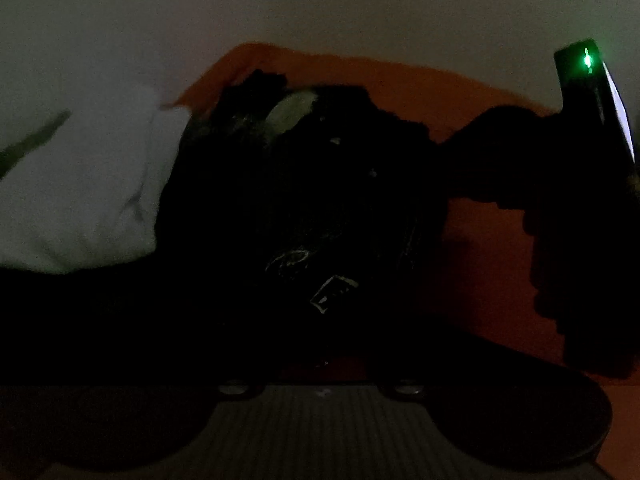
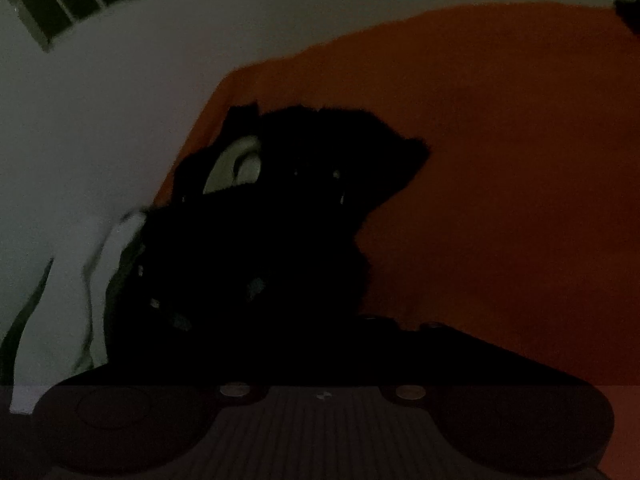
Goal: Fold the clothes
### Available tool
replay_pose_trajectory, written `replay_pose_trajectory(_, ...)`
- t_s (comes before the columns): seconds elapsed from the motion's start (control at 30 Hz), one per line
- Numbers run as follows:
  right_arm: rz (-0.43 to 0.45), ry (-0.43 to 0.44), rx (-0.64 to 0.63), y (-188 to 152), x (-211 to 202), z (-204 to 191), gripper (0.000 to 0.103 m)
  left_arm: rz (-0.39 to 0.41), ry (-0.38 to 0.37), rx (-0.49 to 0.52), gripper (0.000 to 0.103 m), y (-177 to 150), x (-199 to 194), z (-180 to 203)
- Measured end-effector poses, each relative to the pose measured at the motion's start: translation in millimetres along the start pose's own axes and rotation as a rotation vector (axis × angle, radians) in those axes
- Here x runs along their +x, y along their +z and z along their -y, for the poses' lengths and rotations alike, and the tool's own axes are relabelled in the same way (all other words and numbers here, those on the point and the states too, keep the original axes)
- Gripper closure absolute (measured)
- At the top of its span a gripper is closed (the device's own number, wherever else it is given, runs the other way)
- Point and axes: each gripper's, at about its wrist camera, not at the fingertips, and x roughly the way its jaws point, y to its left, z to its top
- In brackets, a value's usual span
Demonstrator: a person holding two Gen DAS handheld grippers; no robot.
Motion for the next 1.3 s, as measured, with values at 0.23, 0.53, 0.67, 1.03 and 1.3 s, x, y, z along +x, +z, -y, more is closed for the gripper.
replay_pose_trajectory(0.23,0.201,-0.159,0.027,27.3,-95.8,47.8,0.096,0.083,-0.099,0.052,0.096,13.2,-52.4,61.8)
replay_pose_trajectory(0.53,0.36,-0.366,0.098,5.0,-257.5,173.4,0.096,0.127,-0.291,0.219,0.096,-12.6,-106.4,196.9)
replay_pose_trajectory(0.67,0.411,-0.467,0.217,-19.6,-326.7,251.9,0.096,0.088,-0.347,0.304,0.095,-46.5,-114.7,255.8)
replay_pose_trajectory(1.03,0.272,-0.594,0.361,-103.1,-394.3,397.3,0.06,-0.003,-0.336,0.502,0.01,-109.0,-97.2,303.1)
replay_pose_trajectory(1.3,0.186,-0.5,0.401,-135.1,-381.9,416.5,0.041,-0.032,-0.246,0.423,0.009,-81.1,-69.8,222.0)
